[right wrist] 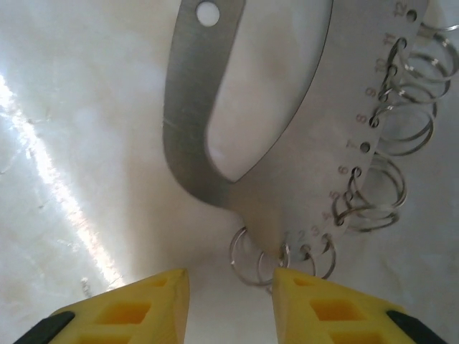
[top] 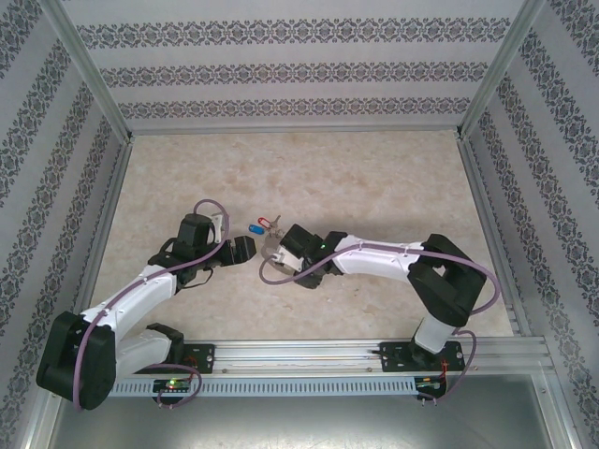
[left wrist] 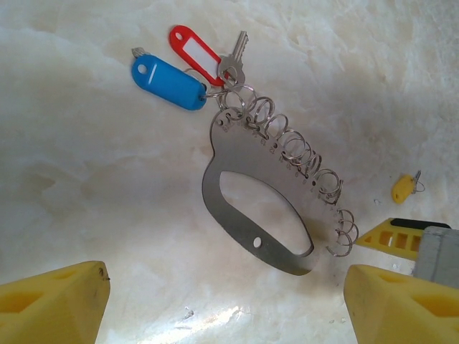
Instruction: Put the keys on the keyring
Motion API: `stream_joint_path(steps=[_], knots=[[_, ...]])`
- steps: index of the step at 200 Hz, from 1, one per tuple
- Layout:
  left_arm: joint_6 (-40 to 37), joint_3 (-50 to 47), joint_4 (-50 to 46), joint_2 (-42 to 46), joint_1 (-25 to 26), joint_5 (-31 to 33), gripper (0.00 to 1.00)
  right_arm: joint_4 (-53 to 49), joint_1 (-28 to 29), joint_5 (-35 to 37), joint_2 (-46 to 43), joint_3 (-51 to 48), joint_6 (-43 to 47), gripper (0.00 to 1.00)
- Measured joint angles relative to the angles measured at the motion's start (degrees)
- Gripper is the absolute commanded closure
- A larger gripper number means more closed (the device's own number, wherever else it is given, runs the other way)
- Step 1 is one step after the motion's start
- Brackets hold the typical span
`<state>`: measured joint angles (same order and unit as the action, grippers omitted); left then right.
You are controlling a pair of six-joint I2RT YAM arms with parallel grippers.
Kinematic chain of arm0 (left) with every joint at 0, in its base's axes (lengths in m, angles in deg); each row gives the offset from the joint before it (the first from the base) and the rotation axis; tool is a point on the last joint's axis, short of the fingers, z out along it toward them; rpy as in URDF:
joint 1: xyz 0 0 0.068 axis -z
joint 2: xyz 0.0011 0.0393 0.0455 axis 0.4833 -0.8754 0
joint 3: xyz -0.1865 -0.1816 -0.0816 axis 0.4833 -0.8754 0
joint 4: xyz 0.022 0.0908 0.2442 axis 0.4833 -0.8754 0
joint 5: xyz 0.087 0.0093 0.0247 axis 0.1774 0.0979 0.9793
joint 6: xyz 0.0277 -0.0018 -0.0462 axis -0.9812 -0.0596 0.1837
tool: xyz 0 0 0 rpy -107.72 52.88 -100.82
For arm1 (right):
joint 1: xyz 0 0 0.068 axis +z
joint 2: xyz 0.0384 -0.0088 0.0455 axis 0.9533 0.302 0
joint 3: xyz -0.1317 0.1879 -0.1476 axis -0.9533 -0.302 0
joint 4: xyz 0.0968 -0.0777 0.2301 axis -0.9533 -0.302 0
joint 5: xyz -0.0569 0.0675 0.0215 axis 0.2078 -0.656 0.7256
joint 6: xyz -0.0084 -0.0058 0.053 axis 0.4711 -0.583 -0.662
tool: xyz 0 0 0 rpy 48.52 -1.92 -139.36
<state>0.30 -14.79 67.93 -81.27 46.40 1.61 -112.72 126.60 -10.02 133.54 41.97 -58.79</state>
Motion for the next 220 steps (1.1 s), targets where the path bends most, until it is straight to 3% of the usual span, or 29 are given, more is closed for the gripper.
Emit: stream_joint_path(steps=[101,159,220], knots=[[0.2,-0.2,0.5,0.0,0.0,0.0,0.15,-1.9,1.6,5.3,4.0,1.4,4.8,0.75],[0.4,-0.3,0.9,0.0,-0.1,-0.2,0.15,-2.4,2.0,8.2,5.2,2.9,6.6,1.00],[0.4,-0.3,0.9,0.0,-0.4,-0.2,0.15,-2.2,2.0,5.9,1.6,2.0,6.8,1.00]])
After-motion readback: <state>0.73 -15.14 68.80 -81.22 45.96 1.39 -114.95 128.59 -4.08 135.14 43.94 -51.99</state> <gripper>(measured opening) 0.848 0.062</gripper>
